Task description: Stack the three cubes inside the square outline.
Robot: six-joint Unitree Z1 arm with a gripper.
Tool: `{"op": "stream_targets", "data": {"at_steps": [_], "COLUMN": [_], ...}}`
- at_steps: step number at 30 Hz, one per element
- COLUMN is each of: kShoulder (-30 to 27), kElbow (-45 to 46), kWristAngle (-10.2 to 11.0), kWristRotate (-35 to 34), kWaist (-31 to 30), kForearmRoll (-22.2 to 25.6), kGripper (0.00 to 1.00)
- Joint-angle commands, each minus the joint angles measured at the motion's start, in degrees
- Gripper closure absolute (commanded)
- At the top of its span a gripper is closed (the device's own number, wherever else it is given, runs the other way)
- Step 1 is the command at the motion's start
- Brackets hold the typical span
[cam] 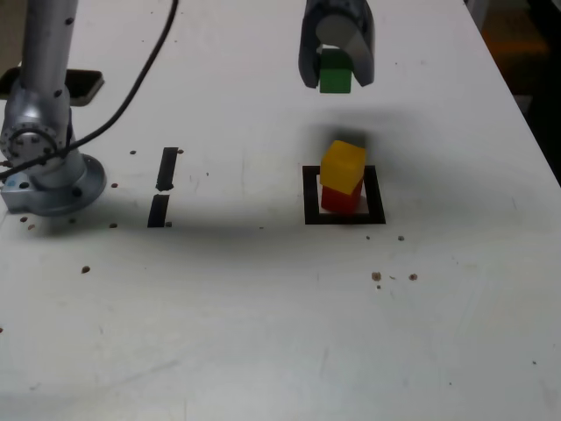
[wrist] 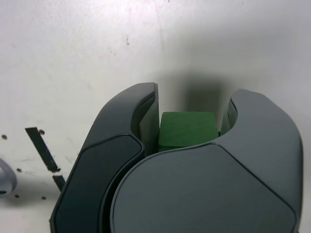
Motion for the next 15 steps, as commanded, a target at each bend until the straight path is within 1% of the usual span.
{"op": "stream_targets", "data": {"at_steps": [1,3,8,10,15], "kShoulder": [-0.7,-1.1,-2.2,-2.8,-3.8], "kElbow": [-0.6,-1.0,-1.5,-1.6,-2.2], "kWristAngle": [-0.7,-1.5,-2.6,-3.4,-6.7], "kWristRotate": [0.5,1.3,2.8,3.4,4.1], "kWaist": [-0.6,-1.5,-3.4,-4.3,-7.5], "kForearmRoll": [0.8,1.9,3.8,4.8,6.3], "kGripper": [0.74,0.74,0.74,0.74,0.74]}}
